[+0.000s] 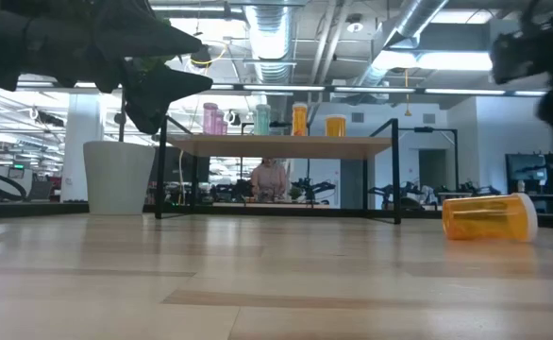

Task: Pick and place medicine bottles onto shelf by color
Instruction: Put the big orange pill bottle aligned with the other big orange pill bottle on the shelf

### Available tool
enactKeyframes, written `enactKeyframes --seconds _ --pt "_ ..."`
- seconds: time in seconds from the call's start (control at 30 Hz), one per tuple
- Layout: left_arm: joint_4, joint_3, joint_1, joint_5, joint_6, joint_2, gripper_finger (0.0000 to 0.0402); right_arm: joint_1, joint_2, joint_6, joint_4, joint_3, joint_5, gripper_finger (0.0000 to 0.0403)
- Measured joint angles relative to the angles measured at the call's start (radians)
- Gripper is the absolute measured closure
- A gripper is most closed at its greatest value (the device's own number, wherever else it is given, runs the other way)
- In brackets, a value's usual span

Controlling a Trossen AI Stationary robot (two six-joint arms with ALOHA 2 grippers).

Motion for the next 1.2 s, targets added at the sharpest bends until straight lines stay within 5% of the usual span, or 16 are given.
enactKeyframes --seconds 0.27,0.5,0.73,1.2 --pt "-0.004 0.000 0.000 0.001 -0.001 0.000 0.0198 0.008 0.045 -0.143 0.014 -0.030 0.307 0.0014" --pt "-0.010 0.000 0.000 0.001 -0.005 0.000 0.0198 0.119 -0.019 0.045 0.092 -0.204 0.423 0.0022" --pt "-0.010 0.000 0.000 -0.003 -0.005 0.000 0.0198 0.297 -0.099 0.125 0.381 -0.349 0.678 0.0047" --pt "-0.024 0.000 0.000 -0.009 -0.001 0.000 0.0198 0.248 0.095 0.065 0.614 -0.393 0.705 0.0073"
